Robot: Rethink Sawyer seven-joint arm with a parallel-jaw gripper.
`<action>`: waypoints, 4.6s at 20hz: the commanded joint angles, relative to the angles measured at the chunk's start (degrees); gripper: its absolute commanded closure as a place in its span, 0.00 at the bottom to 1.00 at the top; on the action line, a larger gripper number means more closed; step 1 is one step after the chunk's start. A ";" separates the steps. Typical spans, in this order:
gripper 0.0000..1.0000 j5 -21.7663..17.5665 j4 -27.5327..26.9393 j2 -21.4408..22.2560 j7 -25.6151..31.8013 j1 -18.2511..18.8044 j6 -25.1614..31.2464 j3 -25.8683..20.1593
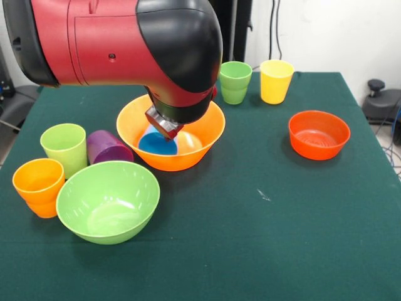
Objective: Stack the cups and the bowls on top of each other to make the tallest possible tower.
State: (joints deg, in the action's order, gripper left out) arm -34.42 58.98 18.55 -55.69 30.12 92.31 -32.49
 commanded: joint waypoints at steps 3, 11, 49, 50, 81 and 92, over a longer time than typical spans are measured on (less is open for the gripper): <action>0.00 -4.27 -1.34 -2.62 19.12 -0.18 -1.03 -2.47; 0.00 -4.58 -1.10 -3.26 19.97 0.94 -2.73 -3.02; 0.00 -6.54 -1.89 -5.18 17.61 0.12 -4.02 -2.92; 0.00 -6.38 -1.97 -5.18 17.36 0.04 -3.93 -2.98; 0.00 -6.70 -1.87 -4.97 16.30 -1.19 -3.44 -2.43; 1.00 -7.16 -1.86 -5.00 17.12 -1.39 -2.59 -2.16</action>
State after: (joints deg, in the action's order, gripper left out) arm -36.47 58.35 14.82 -55.66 30.77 88.82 -34.48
